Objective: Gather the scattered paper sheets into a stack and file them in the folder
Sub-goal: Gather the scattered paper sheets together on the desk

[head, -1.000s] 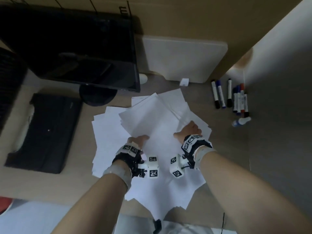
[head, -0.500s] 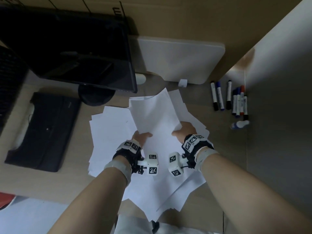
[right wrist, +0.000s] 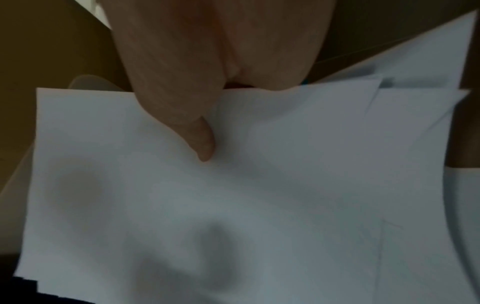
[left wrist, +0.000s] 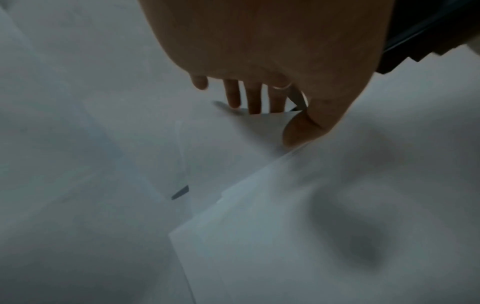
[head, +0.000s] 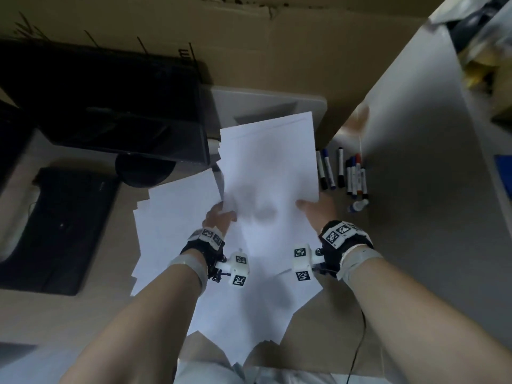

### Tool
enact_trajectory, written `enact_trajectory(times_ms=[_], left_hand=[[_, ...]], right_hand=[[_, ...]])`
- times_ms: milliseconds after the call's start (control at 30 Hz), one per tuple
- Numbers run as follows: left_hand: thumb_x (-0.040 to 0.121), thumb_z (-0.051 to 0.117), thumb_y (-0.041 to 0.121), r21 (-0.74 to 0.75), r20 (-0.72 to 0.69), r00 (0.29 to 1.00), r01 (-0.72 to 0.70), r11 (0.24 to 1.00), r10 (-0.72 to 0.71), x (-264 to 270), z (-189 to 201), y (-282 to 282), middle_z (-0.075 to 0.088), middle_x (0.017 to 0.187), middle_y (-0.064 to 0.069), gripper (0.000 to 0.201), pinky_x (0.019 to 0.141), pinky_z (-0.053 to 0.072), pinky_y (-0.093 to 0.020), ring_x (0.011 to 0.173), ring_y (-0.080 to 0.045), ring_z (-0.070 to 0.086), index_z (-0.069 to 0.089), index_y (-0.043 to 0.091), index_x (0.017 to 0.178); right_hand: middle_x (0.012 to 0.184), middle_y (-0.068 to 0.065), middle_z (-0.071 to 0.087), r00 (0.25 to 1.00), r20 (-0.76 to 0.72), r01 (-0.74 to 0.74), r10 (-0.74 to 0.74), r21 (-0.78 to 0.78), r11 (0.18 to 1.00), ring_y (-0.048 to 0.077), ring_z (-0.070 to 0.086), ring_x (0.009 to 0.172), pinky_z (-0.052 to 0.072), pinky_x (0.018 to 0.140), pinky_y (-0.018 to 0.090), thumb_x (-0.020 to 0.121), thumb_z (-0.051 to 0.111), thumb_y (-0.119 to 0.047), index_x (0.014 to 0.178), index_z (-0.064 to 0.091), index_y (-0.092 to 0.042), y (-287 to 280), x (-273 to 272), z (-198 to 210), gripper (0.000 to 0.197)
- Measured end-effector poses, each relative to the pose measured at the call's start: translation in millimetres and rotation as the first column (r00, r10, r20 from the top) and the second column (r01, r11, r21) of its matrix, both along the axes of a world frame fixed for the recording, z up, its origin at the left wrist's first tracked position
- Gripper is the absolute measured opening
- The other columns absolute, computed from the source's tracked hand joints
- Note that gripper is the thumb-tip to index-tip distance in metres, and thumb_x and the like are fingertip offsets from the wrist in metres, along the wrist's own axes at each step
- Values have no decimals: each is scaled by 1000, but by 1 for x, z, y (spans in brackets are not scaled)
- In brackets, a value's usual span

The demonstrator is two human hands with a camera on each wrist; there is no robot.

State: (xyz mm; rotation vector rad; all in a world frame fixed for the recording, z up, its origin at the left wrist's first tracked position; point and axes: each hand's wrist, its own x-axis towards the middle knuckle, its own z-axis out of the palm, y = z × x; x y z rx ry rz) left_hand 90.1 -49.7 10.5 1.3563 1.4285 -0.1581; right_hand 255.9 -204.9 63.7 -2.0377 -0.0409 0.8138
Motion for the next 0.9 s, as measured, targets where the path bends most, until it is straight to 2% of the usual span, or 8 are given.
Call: enact_trajectory(times_ms=[100, 233, 367, 500, 633, 700, 767, 900], left_hand=[[81, 61, 5, 15, 134, 991, -10, 1000, 8, 13, 22, -2, 56, 105, -7, 37, 77, 40, -29, 96, -24, 51, 53, 9, 118], [76, 63, -2, 17, 194, 981, 1, 1000, -5, 26, 43, -5, 54, 81, -2, 22, 60, 39, -25, 85, -24, 50, 55, 9, 92], [72, 61, -3, 60, 257, 964, -91, 994, 72, 29, 65, -5, 55, 77, -3, 16, 59, 39, -25, 78, -23, 49, 57, 8, 82], [66, 65, 2, 31, 328, 936, -149, 988, 131, 32, 83, 0, 59, 78, -4, 11, 67, 42, -30, 72, -23, 51, 60, 11, 70], [75, 63, -2, 105, 293, 956, -50, 993, 17, 32, 97, 7, 48, 67, -1, 20, 50, 42, -18, 58, -21, 43, 50, 9, 65], [77, 67, 2, 122, 282, 958, -95, 988, 57, 26, 97, 13, 52, 74, -2, 26, 63, 46, -21, 65, -21, 49, 47, 16, 66], [76, 71, 7, 111, 288, 950, -158, 981, 120, 19, 98, 19, 58, 87, -6, 27, 79, 49, -32, 80, -21, 55, 48, 20, 71], [78, 70, 7, 104, 314, 940, -176, 979, 136, 3, 105, 33, 55, 76, 2, 28, 80, 46, -31, 85, -21, 54, 48, 22, 71]], right_hand=[[118, 8, 64, 1000, -11, 4, -3, 36, 999, 20, 58, 101, 42, 86, 27, 86, 70, -9, 125, 60, -3, -9, 1, 4, 41], [104, 9, 69, 1000, -8, -4, 5, 118, 993, 22, 64, 89, 48, 73, 26, 81, 70, 1, 114, 67, -4, -14, -1, 18, 34], [93, 7, 67, 996, 12, 81, -84, 178, 981, 13, 59, 72, 45, 57, 19, 79, 62, 8, 106, 67, -1, -12, 0, 39, 28], [80, 2, 69, 992, -28, 124, -121, 189, 974, 21, 61, 73, 49, 67, 27, 76, 64, 3, 84, 69, -11, -13, 4, 52, 17], [76, 3, 68, 997, -33, 77, -72, 159, 984, 24, 63, 72, 54, 72, 35, 74, 69, 3, 71, 68, -18, -4, -7, 52, 21], [79, 5, 68, 999, -3, 45, -45, 158, 986, 21, 62, 70, 52, 66, 29, 75, 70, 3, 76, 68, -13, 1, -18, 52, 16], [79, 3, 67, 998, 22, 58, -63, 168, 984, 15, 60, 67, 46, 58, 21, 78, 69, 1, 85, 69, -8, 7, -27, 55, 11], [76, -1, 65, 995, 41, 77, -88, 213, 974, 14, 58, 67, 44, 59, 20, 79, 65, 4, 86, 68, -9, 22, -40, 68, 15]])
